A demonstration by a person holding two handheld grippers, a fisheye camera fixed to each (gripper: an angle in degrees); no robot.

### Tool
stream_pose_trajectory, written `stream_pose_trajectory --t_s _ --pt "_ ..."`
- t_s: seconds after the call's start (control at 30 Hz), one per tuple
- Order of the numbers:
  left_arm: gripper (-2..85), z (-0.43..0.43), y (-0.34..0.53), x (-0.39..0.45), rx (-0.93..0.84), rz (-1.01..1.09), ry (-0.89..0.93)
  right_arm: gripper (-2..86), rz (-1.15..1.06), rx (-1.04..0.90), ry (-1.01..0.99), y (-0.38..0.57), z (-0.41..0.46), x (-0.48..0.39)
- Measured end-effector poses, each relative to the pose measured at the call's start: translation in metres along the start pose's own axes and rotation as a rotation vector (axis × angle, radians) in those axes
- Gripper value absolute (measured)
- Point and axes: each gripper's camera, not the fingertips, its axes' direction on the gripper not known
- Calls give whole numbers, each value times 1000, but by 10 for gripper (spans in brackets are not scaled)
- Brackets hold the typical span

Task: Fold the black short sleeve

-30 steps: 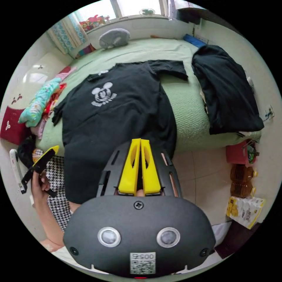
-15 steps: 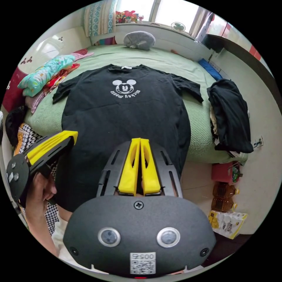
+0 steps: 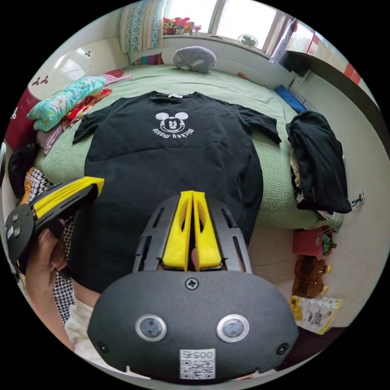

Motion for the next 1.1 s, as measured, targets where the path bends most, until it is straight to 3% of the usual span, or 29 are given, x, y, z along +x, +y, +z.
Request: stream_pose_trajectory --t_s 1.1 --pt "-6 -32 -7 12 0 -1 24 -12 -68 -1 27 30 9 -43"
